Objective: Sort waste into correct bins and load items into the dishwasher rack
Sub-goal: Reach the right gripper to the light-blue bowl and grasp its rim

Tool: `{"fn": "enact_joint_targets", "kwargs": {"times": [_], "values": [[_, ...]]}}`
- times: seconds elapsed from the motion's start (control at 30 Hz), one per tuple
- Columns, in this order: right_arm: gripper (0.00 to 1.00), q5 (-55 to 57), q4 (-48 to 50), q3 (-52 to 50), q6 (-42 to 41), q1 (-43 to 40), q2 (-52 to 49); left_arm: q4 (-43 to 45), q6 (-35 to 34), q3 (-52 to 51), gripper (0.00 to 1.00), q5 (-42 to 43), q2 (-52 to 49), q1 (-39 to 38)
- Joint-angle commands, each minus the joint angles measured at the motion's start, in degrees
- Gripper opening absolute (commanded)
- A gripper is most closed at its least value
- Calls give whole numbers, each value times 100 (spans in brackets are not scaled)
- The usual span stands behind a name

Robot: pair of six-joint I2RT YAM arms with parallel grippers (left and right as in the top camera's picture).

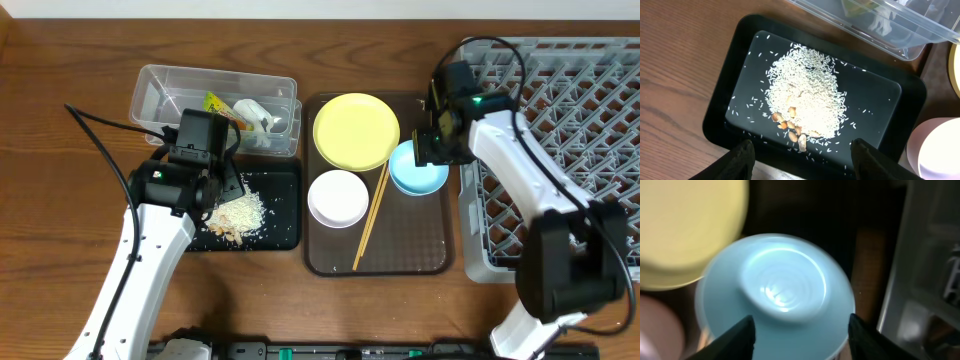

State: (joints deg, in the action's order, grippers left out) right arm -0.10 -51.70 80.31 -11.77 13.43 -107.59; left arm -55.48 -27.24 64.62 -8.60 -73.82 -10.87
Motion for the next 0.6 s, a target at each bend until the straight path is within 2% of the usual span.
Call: {"fn": "enact_joint_targets", "kwargs": {"times": [0.0, 0.17, 0.27, 0.43, 0.57], "values": [[50, 286, 57, -46, -389, 57, -308, -17, -98, -31, 64, -129, -7, 35], [50, 459, 44, -46, -566, 52, -616, -17, -98, -31, 65, -127, -7, 35], [45, 426, 17, -44, -562, 55, -629, -15, -96, -31, 65, -127, -7, 35], [49, 236, -190, 114, -525, 57, -358, -13, -98, -31, 65, -127, -7, 35], [52, 289, -50, 243, -85, 52, 138, 4, -98, -31, 65, -103, -7, 35]]}}
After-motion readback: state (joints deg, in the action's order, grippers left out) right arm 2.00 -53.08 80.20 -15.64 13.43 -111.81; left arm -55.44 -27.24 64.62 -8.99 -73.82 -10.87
